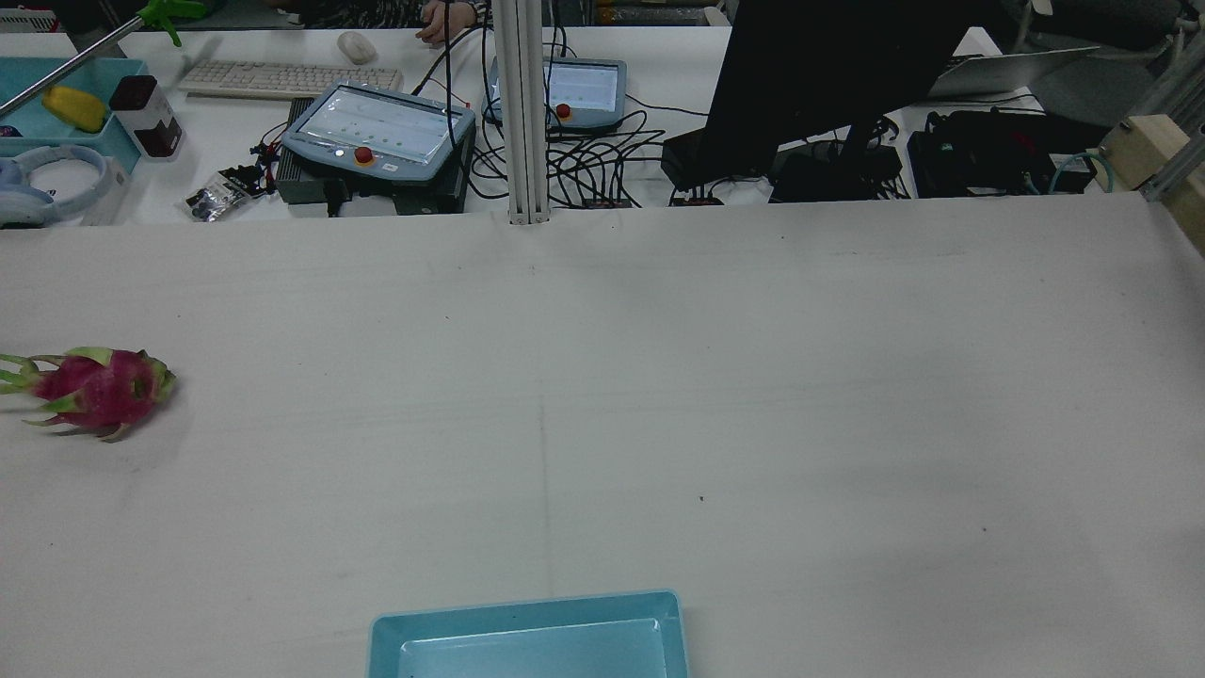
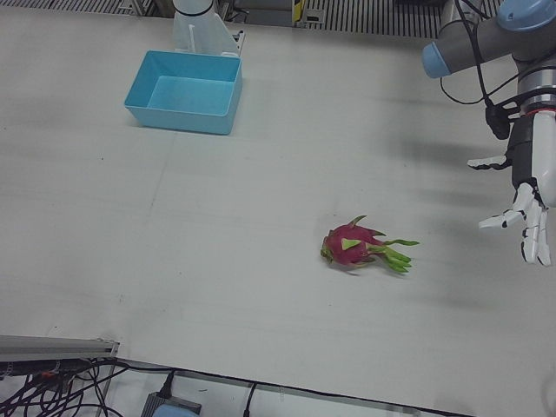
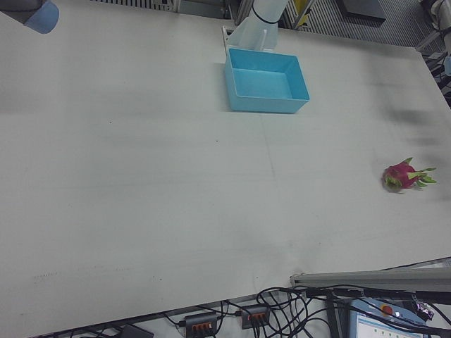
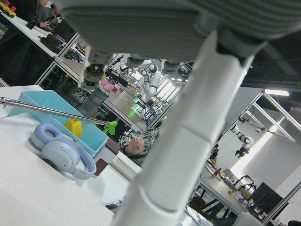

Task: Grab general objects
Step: 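Move the left hand toward the pink dragon fruit on the table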

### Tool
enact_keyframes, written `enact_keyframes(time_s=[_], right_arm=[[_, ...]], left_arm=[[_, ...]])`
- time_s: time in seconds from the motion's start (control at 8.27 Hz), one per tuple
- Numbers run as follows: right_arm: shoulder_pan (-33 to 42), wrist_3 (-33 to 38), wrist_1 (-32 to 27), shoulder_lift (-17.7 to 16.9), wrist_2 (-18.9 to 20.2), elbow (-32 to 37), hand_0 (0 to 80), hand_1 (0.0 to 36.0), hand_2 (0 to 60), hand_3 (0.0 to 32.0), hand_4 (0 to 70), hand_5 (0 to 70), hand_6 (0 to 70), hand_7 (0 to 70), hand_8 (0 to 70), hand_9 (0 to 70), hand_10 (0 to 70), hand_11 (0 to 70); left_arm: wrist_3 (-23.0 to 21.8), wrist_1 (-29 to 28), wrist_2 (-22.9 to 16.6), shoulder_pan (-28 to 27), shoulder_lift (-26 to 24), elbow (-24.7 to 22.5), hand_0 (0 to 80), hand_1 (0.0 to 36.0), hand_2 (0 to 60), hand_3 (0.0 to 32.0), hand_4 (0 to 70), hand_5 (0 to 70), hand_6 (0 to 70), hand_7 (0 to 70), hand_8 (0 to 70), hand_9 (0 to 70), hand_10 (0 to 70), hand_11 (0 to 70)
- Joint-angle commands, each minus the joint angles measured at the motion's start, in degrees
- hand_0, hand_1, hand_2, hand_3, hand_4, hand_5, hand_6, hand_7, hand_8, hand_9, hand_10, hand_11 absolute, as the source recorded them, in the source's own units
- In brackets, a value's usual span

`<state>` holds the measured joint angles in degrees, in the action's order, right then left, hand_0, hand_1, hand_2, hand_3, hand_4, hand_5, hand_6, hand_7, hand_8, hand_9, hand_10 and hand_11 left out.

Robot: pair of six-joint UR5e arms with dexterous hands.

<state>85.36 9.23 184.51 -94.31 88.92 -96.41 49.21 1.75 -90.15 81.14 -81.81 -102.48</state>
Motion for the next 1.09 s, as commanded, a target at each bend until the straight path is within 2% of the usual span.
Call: enact_keyframes(time_s=[0.0,0.12,0.24,0.36,0.48,0.6,0.85,0.97], right_arm=[[0.1,0.0,0.0,0.0,-0.1,0.0,0.0,0.0,0.0,0.0,0.0,0.0,0.0,0.0,0.0,0.0,0.0,0.0],[0.0,0.0,0.0,0.0,-0.1,0.0,0.0,0.0,0.0,0.0,0.0,0.0,0.0,0.0,0.0,0.0,0.0,0.0],[0.0,0.0,0.0,0.0,-0.1,0.0,0.0,0.0,0.0,0.0,0.0,0.0,0.0,0.0,0.0,0.0,0.0,0.0],[0.1,0.0,0.0,0.0,0.0,0.0,0.0,0.0,0.0,0.0,0.0,0.0,0.0,0.0,0.0,0.0,0.0,0.0],[0.0,0.0,0.0,0.0,-0.1,0.0,0.0,0.0,0.0,0.0,0.0,0.0,0.0,0.0,0.0,0.0,0.0,0.0],[0.0,0.0,0.0,0.0,0.0,0.0,0.0,0.0,0.0,0.0,0.0,0.0,0.0,0.0,0.0,0.0,0.0,0.0],[0.1,0.0,0.0,0.0,0.0,0.0,0.0,0.0,0.0,0.0,0.0,0.0,0.0,0.0,0.0,0.0,0.0,0.0],[0.0,0.0,0.0,0.0,-0.1,0.0,0.0,0.0,0.0,0.0,0.0,0.0,0.0,0.0,0.0,0.0,0.0,0.0]], left_arm=[[17.8,20.9,-2.8,-4.1,-13.3,-1.2,80.0,36.0,0.0,32.0,0.0,44.1,0.0,6.0,0.0,0.0,0.0,0.0],[22.6,24.7,0.2,-10.2,-14.6,-1.4,80.0,36.0,0.2,32.0,0.0,45.0,0.0,5.9,0.0,0.0,0.0,0.0],[25.4,27.3,8.7,-16.2,-14.6,-1.8,80.0,36.0,0.6,32.0,0.0,46.5,0.0,6.1,0.0,0.0,0.0,0.0],[25.0,29.8,18.0,-23.6,-14.6,-1.8,80.0,35.8,0.0,32.0,0.0,46.1,0.0,5.5,0.6,0.0,0.0,0.0],[24.8,30.7,22.3,-26.0,-14.7,-1.8,80.0,34.7,0.0,32.0,0.0,48.0,0.0,5.2,4.3,0.0,0.0,0.0],[25.1,30.6,22.9,-26.8,-14.7,-1.1,80.0,33.9,0.0,32.0,0.0,46.8,0.0,4.4,5.0,0.0,0.0,0.0],[24.7,33.4,27.7,-29.8,-15.0,-0.9,80.0,32.3,0.0,32.0,0.0,44.0,0.0,2.1,4.9,0.0,0.0,0.0],[24.7,35.0,27.8,-29.9,-17.5,0.4,80.0,32.5,0.0,32.0,0.0,44.3,0.0,1.9,4.8,0.0,0.0,0.0]])
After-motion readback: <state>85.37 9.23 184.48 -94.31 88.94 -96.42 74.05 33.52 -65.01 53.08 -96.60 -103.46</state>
